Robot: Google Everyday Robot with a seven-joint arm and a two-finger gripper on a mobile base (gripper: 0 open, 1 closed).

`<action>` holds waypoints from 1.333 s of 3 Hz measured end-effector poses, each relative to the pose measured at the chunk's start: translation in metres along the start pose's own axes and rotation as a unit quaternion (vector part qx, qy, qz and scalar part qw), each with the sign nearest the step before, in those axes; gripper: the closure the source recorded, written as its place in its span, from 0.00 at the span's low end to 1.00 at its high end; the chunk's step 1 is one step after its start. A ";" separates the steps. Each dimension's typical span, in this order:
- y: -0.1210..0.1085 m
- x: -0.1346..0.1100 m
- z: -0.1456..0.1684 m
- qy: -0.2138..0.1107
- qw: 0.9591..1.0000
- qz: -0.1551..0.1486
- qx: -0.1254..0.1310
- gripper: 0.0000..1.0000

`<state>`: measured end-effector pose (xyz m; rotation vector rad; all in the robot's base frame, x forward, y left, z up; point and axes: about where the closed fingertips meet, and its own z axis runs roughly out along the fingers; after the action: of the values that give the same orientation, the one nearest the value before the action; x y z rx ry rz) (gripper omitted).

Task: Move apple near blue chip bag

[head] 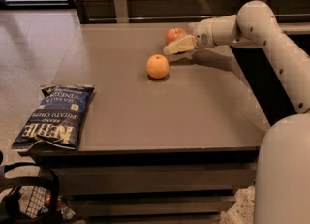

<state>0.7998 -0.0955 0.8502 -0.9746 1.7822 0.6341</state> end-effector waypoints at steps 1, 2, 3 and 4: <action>0.003 -0.003 0.014 -0.010 1.000 0.002 -0.014 0.00; 0.005 -0.003 0.020 -0.011 1.000 0.003 -0.019 0.20; 0.007 -0.002 0.024 -0.011 1.000 0.003 -0.022 0.49; 0.009 -0.001 0.029 -0.010 1.000 0.004 -0.026 0.82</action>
Offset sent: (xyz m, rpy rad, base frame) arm 0.0058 0.0138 -0.0033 0.0260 0.0019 0.0253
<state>0.8071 -0.0677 0.8401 -0.9934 1.7599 0.6954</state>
